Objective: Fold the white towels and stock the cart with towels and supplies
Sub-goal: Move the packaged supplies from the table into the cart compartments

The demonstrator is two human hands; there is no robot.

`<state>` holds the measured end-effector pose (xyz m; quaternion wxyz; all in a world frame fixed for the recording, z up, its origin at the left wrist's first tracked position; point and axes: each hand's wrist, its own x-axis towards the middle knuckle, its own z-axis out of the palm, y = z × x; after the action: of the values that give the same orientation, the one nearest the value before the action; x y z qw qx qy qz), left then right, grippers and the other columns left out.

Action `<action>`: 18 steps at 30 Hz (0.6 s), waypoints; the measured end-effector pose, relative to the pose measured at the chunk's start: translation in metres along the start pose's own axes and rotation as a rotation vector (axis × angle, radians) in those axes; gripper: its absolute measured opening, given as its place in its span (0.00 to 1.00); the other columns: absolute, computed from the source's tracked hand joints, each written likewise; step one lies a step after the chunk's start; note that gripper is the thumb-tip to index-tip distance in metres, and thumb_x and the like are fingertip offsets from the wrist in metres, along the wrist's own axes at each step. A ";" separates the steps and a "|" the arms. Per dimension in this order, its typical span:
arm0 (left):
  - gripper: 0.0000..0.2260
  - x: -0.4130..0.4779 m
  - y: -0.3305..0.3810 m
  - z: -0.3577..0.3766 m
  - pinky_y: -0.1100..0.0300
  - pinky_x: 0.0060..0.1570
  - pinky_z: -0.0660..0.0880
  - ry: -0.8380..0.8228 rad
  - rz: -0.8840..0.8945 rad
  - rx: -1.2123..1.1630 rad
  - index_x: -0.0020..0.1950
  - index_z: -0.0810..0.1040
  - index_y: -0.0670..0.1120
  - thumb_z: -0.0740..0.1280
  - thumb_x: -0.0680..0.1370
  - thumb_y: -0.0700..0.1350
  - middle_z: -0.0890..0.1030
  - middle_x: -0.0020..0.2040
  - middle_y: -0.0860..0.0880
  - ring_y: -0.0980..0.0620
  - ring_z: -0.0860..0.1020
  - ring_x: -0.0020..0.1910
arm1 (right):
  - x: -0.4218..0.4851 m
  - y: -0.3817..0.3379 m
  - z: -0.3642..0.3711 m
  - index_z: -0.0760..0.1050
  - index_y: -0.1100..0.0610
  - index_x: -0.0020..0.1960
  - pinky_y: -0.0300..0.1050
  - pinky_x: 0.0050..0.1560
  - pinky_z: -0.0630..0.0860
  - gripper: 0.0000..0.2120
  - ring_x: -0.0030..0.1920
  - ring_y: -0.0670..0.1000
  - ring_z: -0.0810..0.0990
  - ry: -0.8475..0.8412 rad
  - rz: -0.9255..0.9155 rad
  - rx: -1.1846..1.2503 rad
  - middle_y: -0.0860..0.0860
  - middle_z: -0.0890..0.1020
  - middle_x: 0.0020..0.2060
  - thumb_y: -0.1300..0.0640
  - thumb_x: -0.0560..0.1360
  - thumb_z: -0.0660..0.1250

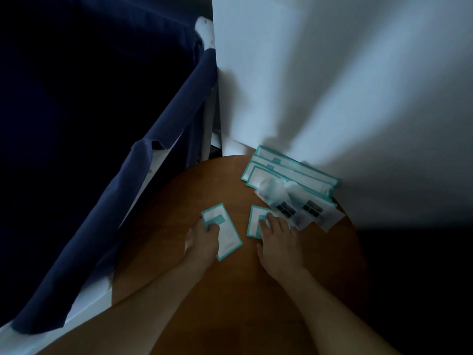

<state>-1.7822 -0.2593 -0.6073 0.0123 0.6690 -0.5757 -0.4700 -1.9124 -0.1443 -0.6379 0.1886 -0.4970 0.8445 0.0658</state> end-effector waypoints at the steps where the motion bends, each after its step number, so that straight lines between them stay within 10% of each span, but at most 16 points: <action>1: 0.14 -0.001 0.000 0.000 0.55 0.48 0.75 -0.002 0.003 0.000 0.63 0.78 0.41 0.61 0.81 0.43 0.81 0.58 0.39 0.40 0.79 0.55 | -0.004 -0.002 0.002 0.82 0.57 0.57 0.57 0.46 0.80 0.31 0.51 0.58 0.82 0.026 -0.008 -0.015 0.57 0.83 0.54 0.49 0.57 0.82; 5: 0.13 -0.006 -0.001 0.000 0.58 0.44 0.71 -0.001 -0.005 -0.003 0.62 0.78 0.42 0.61 0.81 0.44 0.81 0.57 0.40 0.42 0.80 0.54 | -0.009 -0.007 0.003 0.81 0.55 0.52 0.54 0.47 0.79 0.30 0.47 0.57 0.80 0.107 -0.012 0.046 0.55 0.81 0.46 0.46 0.54 0.84; 10: 0.13 -0.012 0.000 -0.007 0.60 0.42 0.68 -0.001 0.007 0.000 0.63 0.77 0.42 0.60 0.81 0.44 0.81 0.58 0.40 0.44 0.78 0.51 | -0.001 -0.007 -0.009 0.63 0.52 0.73 0.47 0.68 0.64 0.36 0.69 0.54 0.67 -0.013 0.063 0.072 0.54 0.68 0.68 0.41 0.71 0.72; 14: 0.14 -0.018 0.000 -0.011 0.60 0.39 0.68 -0.015 0.016 -0.003 0.64 0.77 0.41 0.60 0.82 0.43 0.81 0.58 0.41 0.48 0.75 0.47 | -0.006 -0.008 -0.008 0.63 0.55 0.70 0.48 0.61 0.73 0.42 0.66 0.54 0.73 -0.150 0.301 0.284 0.54 0.67 0.68 0.39 0.66 0.77; 18: 0.13 -0.028 0.002 -0.017 0.60 0.38 0.70 -0.028 0.029 -0.027 0.64 0.76 0.43 0.60 0.82 0.43 0.81 0.58 0.42 0.49 0.76 0.48 | -0.015 -0.004 -0.006 0.75 0.55 0.61 0.44 0.51 0.76 0.27 0.58 0.55 0.80 -0.157 0.455 0.466 0.54 0.79 0.59 0.43 0.69 0.77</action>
<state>-1.7700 -0.2472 -0.5795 0.0202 0.6535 -0.5792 -0.4870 -1.9037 -0.1358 -0.6268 0.3420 -0.2325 0.9091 -0.0503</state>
